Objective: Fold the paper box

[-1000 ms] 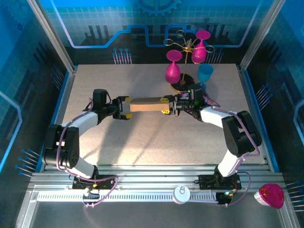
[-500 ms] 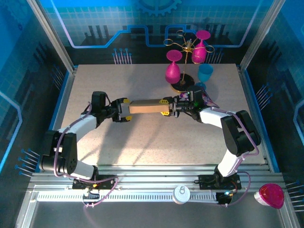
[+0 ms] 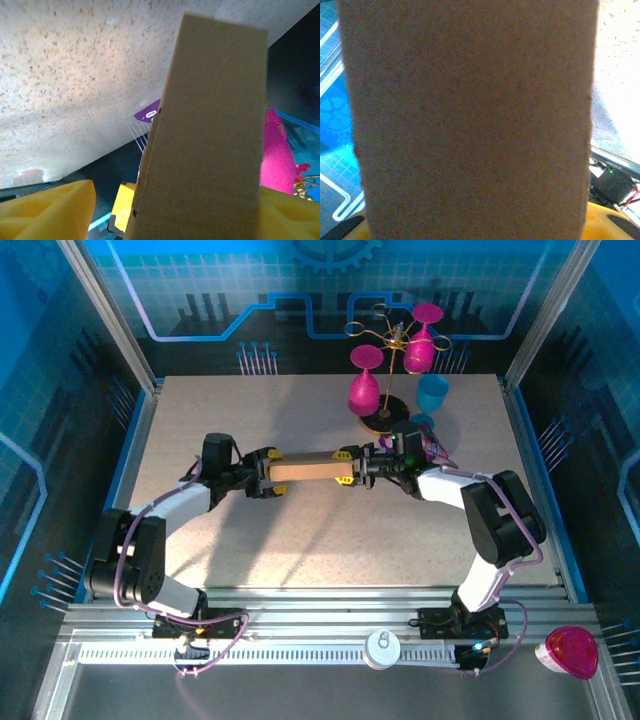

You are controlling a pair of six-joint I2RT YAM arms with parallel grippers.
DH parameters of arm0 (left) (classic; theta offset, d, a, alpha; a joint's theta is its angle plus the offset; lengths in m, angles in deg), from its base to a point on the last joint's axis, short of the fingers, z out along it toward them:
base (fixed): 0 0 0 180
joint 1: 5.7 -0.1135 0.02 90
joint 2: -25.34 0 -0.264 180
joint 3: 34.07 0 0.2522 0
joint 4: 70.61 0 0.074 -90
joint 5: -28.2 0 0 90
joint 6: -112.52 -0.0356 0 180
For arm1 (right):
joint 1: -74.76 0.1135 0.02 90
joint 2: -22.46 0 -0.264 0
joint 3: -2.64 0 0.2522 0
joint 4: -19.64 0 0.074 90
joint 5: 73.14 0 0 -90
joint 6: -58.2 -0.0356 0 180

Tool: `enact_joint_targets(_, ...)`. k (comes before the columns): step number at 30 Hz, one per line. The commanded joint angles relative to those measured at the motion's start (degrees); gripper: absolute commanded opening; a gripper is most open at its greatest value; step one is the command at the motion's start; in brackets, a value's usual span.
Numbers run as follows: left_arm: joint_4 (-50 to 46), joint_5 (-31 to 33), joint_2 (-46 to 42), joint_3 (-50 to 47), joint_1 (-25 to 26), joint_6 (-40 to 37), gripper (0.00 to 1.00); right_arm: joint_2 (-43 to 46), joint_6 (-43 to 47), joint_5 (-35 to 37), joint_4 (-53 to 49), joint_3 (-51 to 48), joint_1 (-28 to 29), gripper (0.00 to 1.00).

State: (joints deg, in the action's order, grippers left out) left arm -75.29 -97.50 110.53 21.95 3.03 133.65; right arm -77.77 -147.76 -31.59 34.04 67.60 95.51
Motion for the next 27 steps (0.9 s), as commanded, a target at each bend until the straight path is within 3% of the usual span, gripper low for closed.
enact_joint_targets(1, 2.7, -0.2, 1.3, -0.6, 1.5, 2.3, 0.71, -0.5, -1.2, -0.5, 3.9, -0.5, 1.1, 0.23)
enact_joint_targets(10, 0.8, 0.8, -1.0, -2.5, 1.9, 3.1, 0.42, -0.5, -2.3, 0.0, 6.2, -2.9, 0.8, 0.25)
enact_joint_targets(12, -0.2, 0.8, -1.8, -2.7, 1.9, 3.2, 0.36, -0.4, -2.0, 0.0, 6.2, -2.7, 0.6, 0.34)
enact_joint_targets(15, -2.9, 1.1, -3.4, -3.2, 1.8, 3.7, 0.30, 0.6, 1.3, -0.2, 3.0, -2.2, -0.1, 0.61)
enact_joint_targets(17, -6.7, 1.7, -5.1, -3.5, 1.4, 3.8, 0.27, 3.2, 8.8, -0.1, -5.9, -1.2, -1.2, 0.75)
enact_joint_targets(20, -12.8, 2.0, -7.5, -3.5, 0.3, 3.0, 0.24, 8.5, 21.9, 2.2, -22.6, 1.5, -3.8, 0.86)
enact_joint_targets(27, -19.8, 2.5, -10.5, -4.0, -3.3, 1.6, 0.22, 17.4, 46.5, 10.4, -47.5, 7.3, -8.1, 0.91)
